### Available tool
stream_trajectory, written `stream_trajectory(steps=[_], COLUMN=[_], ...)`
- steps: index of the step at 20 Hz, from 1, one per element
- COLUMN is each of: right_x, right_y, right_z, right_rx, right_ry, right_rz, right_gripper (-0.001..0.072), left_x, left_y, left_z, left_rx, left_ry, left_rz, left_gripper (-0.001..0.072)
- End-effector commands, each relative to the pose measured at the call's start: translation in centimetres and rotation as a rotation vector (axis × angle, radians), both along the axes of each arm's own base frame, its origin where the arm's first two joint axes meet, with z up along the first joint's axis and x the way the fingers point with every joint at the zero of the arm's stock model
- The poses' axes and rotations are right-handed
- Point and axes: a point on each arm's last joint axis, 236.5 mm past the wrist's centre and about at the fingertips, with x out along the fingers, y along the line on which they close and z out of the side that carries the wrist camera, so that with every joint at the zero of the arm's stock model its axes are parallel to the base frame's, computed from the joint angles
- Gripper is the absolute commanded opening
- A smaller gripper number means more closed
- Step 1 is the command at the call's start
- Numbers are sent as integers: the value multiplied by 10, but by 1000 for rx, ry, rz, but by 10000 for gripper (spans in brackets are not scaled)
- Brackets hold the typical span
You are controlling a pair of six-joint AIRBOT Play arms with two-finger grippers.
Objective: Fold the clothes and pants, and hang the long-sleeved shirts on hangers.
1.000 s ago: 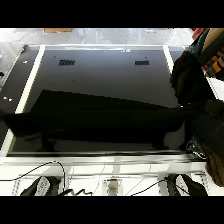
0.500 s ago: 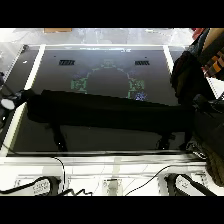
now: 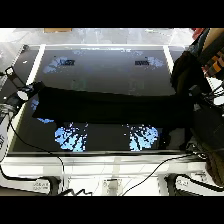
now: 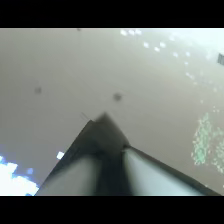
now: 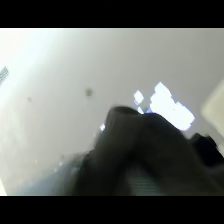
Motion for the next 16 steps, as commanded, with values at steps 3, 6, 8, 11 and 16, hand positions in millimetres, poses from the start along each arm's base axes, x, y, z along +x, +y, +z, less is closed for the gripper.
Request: stream_trajectory(steps=[3,6,8,11,16], right_x=[18,15,13,9,0], right_y=[0,3,7,12,12], right_z=[-3,-7,-11,-16,-25], right_rx=[-34,-24,-13,-1,-47], right_ry=[-49,-32,-11,17,77], right_rz=[-17,-6,6,24,68], right_gripper=[689,690,689,690,689], left_x=[5,-1,-19,-76,-164], left_y=[3,1,1,0,4], left_z=[15,34,29,-13,-44], left_rx=[1,-7,-68,-271,-240], left_ry=[-50,-62,19,290,549], left_rz=[18,15,13,52,46], left_gripper=[709,707,700,700,698])
